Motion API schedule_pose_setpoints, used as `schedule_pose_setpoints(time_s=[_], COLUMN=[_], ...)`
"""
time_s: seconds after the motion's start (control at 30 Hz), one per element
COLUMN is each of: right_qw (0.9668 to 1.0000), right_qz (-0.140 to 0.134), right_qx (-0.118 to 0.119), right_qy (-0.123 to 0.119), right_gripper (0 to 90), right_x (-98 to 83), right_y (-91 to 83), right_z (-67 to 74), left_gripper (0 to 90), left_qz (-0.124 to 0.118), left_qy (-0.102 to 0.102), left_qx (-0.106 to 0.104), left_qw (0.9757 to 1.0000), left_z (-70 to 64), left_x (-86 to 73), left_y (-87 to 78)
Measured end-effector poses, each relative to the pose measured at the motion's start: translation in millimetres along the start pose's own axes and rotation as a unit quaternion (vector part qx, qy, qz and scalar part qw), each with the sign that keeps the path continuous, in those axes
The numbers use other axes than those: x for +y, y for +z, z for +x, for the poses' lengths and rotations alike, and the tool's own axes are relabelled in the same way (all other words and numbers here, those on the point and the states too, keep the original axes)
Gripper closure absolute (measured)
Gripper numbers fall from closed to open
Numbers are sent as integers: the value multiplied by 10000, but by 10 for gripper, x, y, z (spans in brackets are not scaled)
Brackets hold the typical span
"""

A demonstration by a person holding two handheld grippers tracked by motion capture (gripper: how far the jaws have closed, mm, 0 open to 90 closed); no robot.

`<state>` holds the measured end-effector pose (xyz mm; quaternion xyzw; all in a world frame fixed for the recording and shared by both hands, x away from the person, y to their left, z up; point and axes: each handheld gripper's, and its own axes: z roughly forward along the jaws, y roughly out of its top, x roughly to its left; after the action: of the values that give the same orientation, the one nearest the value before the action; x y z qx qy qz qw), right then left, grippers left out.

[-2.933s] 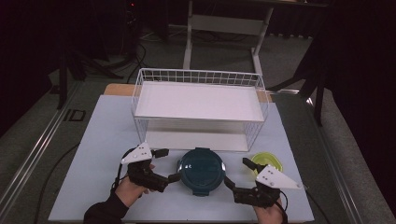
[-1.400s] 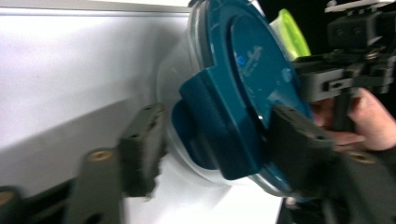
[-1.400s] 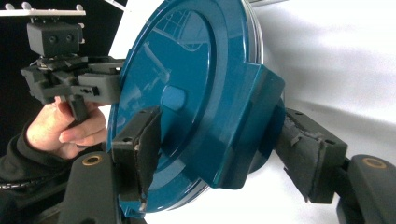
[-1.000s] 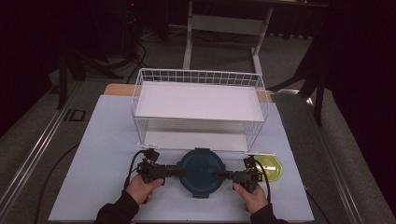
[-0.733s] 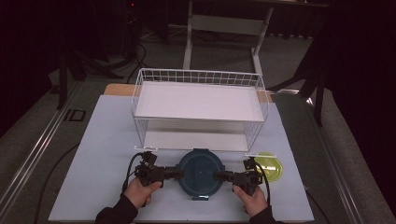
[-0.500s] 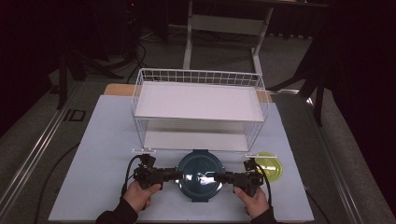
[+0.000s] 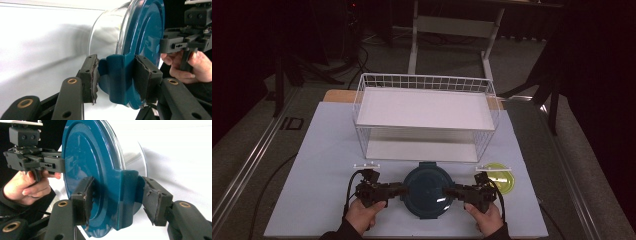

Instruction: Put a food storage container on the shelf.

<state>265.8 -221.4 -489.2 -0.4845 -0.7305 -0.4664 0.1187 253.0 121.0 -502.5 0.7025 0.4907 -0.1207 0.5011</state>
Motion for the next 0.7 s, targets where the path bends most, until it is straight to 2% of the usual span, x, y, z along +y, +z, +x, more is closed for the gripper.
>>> schedule_pose_setpoints(time_s=[0.1,0.17,0.3,0.43,0.53,0.57,0.6,0.7], right_qw=[10000,9998,9994,9982,9978,9978,9973,9968], right_qz=[-29,-146,-268,-471,-510,-510,-562,-614], right_qx=[-7,-46,-58,-14,-4,-4,41,73], right_qy=[34,-102,-208,-364,-424,-424,-477,-506], right_gripper=[452,452,451,451,452,452,452,452], right_x=[2,19,77,201,257,257,335,419], right_y=[-21,-93,-157,-246,-274,-274,-306,-339], right_z=[-3,51,123,258,317,317,390,470], left_gripper=[571,571,571,572,572,572,574,575], left_qz=[-14,-101,-202,-351,-375,-460,-492,-569], left_qy=[33,198,310,490,514,522,551,601], left_qx=[-3,-25,-6,8,21,24,29,72], left_qw=[10000,9997,9993,9982,9980,9976,9973,9965], left_z=[-31,-99,-179,-310,-331,-396,-413,-494], left_x=[6,51,139,304,340,442,469,582], left_y=[6,-28,-86,-226,-256,-341,-365,-456])
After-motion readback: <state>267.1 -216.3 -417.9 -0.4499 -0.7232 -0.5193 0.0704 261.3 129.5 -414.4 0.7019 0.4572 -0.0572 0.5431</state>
